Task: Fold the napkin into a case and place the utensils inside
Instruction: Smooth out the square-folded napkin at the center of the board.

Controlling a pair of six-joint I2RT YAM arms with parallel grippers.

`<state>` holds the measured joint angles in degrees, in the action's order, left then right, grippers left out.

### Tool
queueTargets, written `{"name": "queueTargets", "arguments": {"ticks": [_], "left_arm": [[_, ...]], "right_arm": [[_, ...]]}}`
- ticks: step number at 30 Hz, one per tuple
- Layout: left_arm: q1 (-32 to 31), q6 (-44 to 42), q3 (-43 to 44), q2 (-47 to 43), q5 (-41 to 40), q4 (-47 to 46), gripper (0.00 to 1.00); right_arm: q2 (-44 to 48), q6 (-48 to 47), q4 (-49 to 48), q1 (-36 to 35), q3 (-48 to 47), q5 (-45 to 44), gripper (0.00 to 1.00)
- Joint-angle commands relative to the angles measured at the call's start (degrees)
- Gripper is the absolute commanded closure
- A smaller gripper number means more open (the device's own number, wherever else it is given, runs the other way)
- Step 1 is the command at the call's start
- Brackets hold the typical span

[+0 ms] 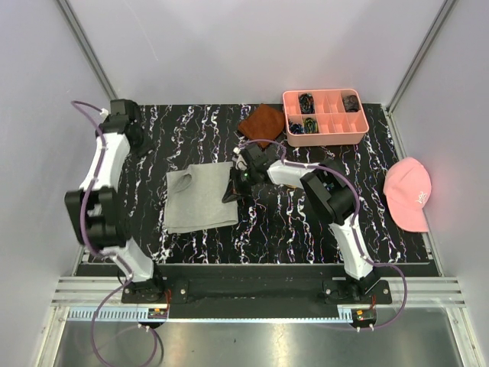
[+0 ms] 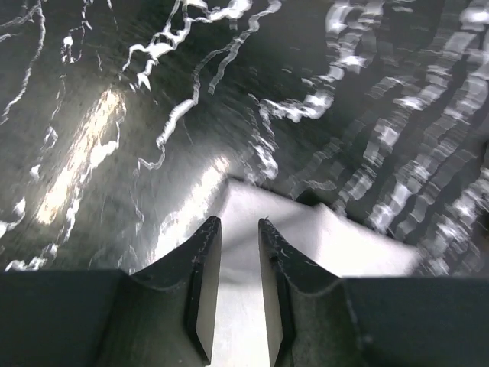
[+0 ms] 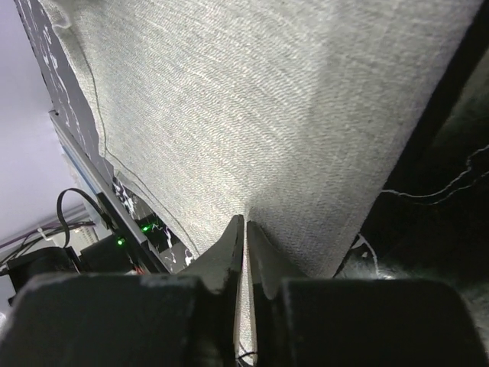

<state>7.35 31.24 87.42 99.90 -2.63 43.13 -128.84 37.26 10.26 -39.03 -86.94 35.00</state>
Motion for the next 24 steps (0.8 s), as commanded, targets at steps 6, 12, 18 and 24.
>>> {"name": "queueTargets", "arguments": {"ticks": [6,12,18,24], "left_arm": [[-3.4,-2.8,-18.7,-13.4,20.2,-6.4,0.71],[-16.9,-3.7,-18.0,-8.0,13.4,-7.4,0.71],[-19.7,-0.5,-11.1,3.0,10.7,-8.9,0.77],[-19.7,1.5,-3.2,14.3,10.5,-7.9,0.80]], "right_arm": [[4.7,-4.7,3.5,-4.7,-1.1,-1.6,0.82],[5.4,-4.6,3.3,-4.7,1.8,-4.0,0.82],[5.0,-3.5,2.0,-4.7,2.9,-4.2,0.86],[3.2,-2.9,1.3,-4.3,2.6,-3.5,0.89]]}}
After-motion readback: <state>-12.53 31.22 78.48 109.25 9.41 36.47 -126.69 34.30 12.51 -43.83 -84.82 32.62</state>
